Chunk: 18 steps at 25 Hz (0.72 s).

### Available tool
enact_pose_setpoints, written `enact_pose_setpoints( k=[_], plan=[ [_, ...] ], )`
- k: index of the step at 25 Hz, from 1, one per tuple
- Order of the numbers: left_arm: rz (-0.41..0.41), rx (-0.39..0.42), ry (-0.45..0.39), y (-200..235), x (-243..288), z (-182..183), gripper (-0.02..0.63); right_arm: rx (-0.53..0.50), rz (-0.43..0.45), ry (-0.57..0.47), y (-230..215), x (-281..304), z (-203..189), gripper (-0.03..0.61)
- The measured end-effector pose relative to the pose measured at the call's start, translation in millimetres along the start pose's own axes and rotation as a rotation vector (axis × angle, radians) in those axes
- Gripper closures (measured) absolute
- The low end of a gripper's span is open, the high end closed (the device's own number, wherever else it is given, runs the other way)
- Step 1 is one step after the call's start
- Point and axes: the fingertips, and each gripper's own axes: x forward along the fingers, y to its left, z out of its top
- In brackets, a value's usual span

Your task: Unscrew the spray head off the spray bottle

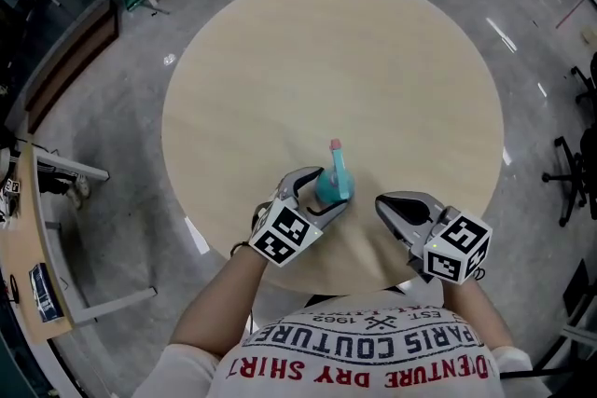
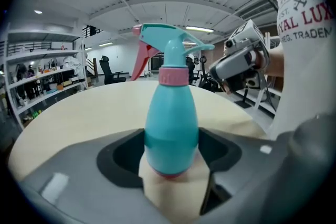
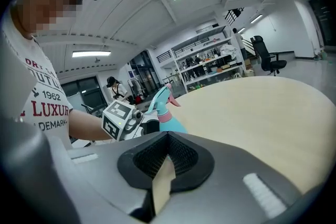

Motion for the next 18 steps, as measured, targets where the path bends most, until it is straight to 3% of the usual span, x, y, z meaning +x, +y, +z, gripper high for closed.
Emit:
enact_pose_setpoints(
  k=[6,8,13,18],
  plan=[
    [0.003,-0.002,0.008,-1.5,0.8,-0.6,0.298,-0.126,-0.004,-0.016,10.4,15.4,2.7,0.575],
    [0.006,-0.004,0.015,-1.5,0.8,0.9,0.298,-0.163,0.002,-0.026,14.2,22.7,8.2,0.449],
    [0.015,-0.012,0.014,-4.9,-0.5,0.9,0.298,-0.291,-0.037,-0.051,20.3,42.3,20.3,0.397],
    [0.035,-0.024,0.009,-5.3,-1.6,1.3,0.298,-0.326,-0.078,-0.087,20.2,58.7,26.7,0.388]
  ],
)
